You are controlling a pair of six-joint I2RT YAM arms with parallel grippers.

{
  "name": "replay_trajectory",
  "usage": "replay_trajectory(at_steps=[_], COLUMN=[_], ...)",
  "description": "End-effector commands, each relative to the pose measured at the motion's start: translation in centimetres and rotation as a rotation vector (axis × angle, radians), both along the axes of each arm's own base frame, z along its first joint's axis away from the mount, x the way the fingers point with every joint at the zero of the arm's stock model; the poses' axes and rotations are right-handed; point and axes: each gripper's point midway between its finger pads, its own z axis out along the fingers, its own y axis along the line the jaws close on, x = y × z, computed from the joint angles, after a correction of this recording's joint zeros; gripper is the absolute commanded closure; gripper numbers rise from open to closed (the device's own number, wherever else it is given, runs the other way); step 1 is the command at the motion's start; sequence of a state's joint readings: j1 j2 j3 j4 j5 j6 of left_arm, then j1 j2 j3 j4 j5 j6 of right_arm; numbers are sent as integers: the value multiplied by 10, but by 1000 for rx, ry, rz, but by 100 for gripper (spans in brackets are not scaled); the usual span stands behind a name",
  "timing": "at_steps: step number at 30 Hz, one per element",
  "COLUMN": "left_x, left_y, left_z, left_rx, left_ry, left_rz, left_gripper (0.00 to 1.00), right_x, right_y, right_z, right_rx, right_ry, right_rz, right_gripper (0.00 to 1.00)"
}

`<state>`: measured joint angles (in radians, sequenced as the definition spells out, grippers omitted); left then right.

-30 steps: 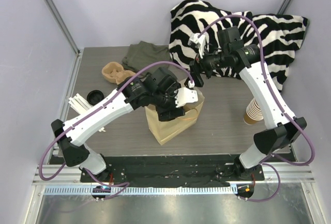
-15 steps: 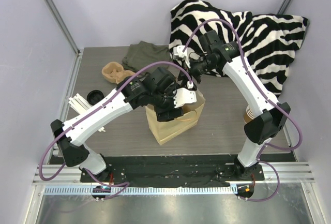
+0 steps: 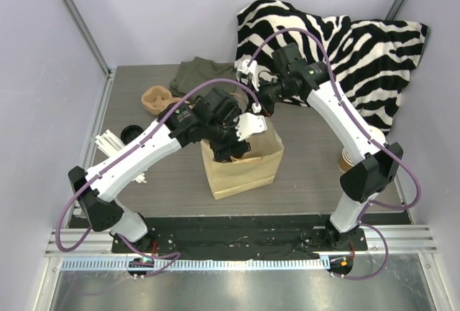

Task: Pack the takeout coffee

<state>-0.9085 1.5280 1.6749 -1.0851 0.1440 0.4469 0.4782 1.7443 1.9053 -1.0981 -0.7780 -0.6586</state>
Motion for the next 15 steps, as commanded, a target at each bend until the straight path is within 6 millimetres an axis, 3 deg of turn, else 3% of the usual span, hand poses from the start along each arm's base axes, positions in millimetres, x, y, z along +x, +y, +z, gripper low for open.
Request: replay_trajectory(at_steps=[1, 2, 4, 6, 12, 15], left_x=[25, 25, 31, 37, 44, 45], left_y=[9, 9, 15, 14, 16, 18], left_z=[31, 32, 35, 40, 30, 21], left_rx=[-87, -98, -105, -144, -156, -158], left_ry=[-139, -140, -176, -200, -227, -216], left_rz=[153, 162, 220, 257, 318, 348], left_gripper=[71, 71, 72, 72, 72, 72], right_x=[9, 3, 10, 4, 6, -6], right_y=[-4, -8, -12, -14, -19, -18], right_z=[35, 52, 54, 62, 63, 69], right_rx=[90, 137, 178, 232, 275, 319], right_ry=[-8, -1, -26, -21, -40, -34], right_rz=[-257, -324, -410, -478, -666, -698], right_gripper=[99, 99, 99, 99, 99, 99])
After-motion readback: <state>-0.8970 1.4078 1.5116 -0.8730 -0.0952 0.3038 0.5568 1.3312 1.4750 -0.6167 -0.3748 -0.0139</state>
